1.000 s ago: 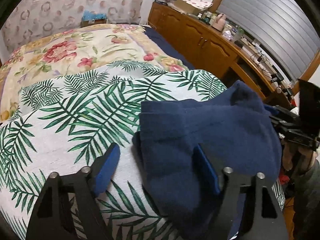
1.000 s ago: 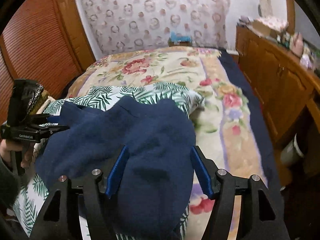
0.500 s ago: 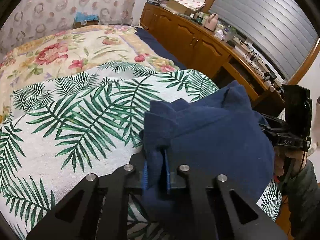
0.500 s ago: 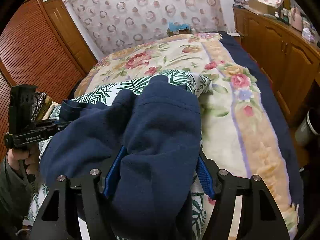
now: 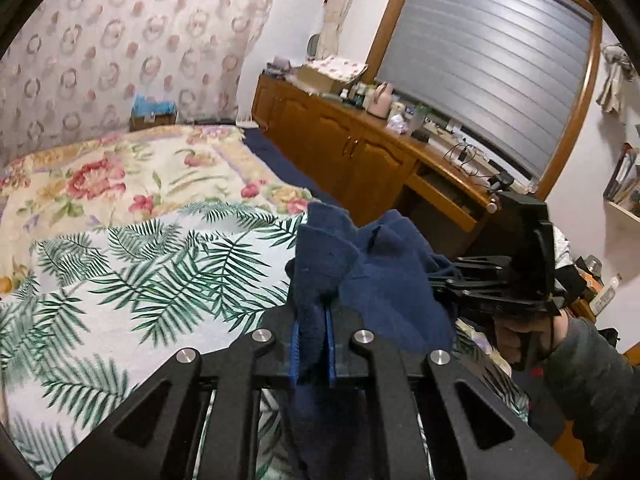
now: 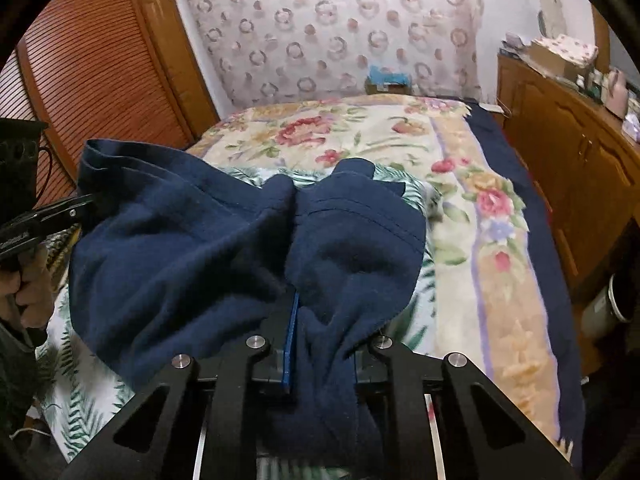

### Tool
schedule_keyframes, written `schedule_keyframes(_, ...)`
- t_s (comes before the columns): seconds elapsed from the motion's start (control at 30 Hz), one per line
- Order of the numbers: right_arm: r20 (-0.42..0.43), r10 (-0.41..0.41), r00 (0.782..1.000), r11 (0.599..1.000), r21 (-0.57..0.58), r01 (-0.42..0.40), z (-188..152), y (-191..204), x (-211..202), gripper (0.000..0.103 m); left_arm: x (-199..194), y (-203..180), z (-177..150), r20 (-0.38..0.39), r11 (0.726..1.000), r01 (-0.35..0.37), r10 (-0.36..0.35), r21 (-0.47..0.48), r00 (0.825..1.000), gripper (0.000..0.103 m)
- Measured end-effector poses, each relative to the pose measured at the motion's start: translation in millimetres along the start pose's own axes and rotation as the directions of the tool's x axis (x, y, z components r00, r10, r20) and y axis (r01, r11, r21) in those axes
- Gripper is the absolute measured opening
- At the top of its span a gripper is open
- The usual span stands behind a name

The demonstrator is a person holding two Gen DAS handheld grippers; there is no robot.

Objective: Fold small clothes
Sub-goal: 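Grasp the folded navy bundle with both grippers and lift it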

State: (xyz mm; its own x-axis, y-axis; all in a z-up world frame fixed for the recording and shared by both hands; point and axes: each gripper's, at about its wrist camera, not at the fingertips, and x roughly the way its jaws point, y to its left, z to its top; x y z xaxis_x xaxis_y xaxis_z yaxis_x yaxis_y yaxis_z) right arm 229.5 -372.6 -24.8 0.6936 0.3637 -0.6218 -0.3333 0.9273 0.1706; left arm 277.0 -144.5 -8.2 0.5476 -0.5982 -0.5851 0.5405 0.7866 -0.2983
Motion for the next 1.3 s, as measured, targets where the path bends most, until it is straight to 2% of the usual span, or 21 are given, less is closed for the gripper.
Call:
schedule_keyframes(0.13, 0.007, 0.058, 0.998, 0.998, -0.038, -0.057, 4, 11, 1, 0.019, -37, 14, -8, 0.028, 1.000, -0.009, 0.010, -0.026, 1.000, 0.010)
schedule_keyframes(0.27, -0.013, 0.096, 0.995, 0.992, -0.074, -0.097, 6, 29, 19, 0.023, -51, 41, -23, 0.008, 0.996, -0.072, 0.072, -0.050, 0.997, 0.010)
schedule_keyframes(0.3, -0.016, 0.090, 0.996, 0.992, -0.084, -0.091, 7, 32, 28, 0.025, -49, 50, -28, -0.008, 0.994, -0.092, 0.092, -0.059, 0.996, 0.010)
schedule_keyframes(0.4, -0.016, 0.030, 0.999, 0.995, -0.100, -0.031, 12, 34, 49, 0.043, -39, 65, -40, -0.047, 0.989, -0.124, 0.121, -0.077, 0.992, 0.010)
schedule_keyframes(0.47, -0.026, -0.010, 1.000, 0.994, -0.105, 0.007, 15, 29, 63, 0.060, -31, 74, -46, -0.067, 0.986, -0.141, 0.136, -0.084, 0.988, 0.010)
schedule_keyframes(0.57, -0.068, -0.004, 0.998, 0.997, -0.079, -0.001, 17, 18, 84, 0.074, -23, 82, -53, -0.088, 0.984, -0.151, 0.143, -0.094, 0.986, 0.010)
schedule_keyframes(0.63, -0.103, 0.026, 0.994, 0.999, -0.041, -0.031, 19, 8, 97, 0.077, -18, 88, -58, -0.103, 0.983, -0.157, 0.147, -0.100, 0.984, 0.010)
schedule_keyframes(0.77, -0.098, 0.069, 0.993, 0.998, -0.004, -0.070, 20, -3, 102, 0.078, -14, 92, -66, -0.120, 0.981, -0.156, 0.142, -0.113, 0.982, 0.010)
schedule_keyframes(0.8, -0.096, 0.077, 0.992, 0.997, -0.002, -0.078, 20, -4, 104, 0.078, -15, 93, -66, -0.120, 0.982, -0.153, 0.139, -0.116, 0.983, 0.010)
schedule_keyframes(0.83, -0.096, 0.087, 0.992, 0.996, -0.001, -0.087, 19, -5, 105, 0.069, -16, 94, -66, -0.116, 0.982, -0.146, 0.133, -0.119, 0.984, 0.010)
schedule_keyframes(0.87, -0.100, 0.116, 0.988, 0.993, -0.002, -0.117, 22, -1, 103, 0.050, -18, 94, -65, -0.102, 0.984, -0.131, 0.119, -0.124, 0.988, 0.010)
schedule_keyframes(0.93, -0.120, 0.180, 0.976, 0.983, 0.003, -0.181, 21, 5, 102, 0.030, -24, 91, -62, -0.082, 0.985, -0.115, 0.106, -0.126, 0.991, 0.010)
schedule_keyframes(0.97, -0.116, 0.165, 0.979, 0.985, -0.021, -0.169, 19, 9, 102, 0.026, -30, 86, -60, -0.062, 0.987, -0.105, 0.098, -0.121, 0.993, 0.010)
schedule_keyframes(1.07, -0.100, 0.138, 0.985, 0.988, -0.051, -0.144, 19, 14, 99, 0.020, -48, 72, -55, -0.022, 0.992, -0.083, 0.081, -0.099, 0.996, 0.010)
schedule_keyframes(1.17, -0.044, 0.113, 0.993, 0.989, -0.094, -0.117, 16, 29, 82, 0.019, -68, 59, -52, 0.018, 0.994, -0.078, 0.080, -0.074, 0.997, 0.010)
schedule_keyframes(1.3, 0.041, 0.124, 0.991, 0.982, -0.149, -0.117, 19, 55, 53, 0.017, -111, 53, -53, 0.096, 0.994, -0.083, 0.090, -0.075, 0.991, 0.010)
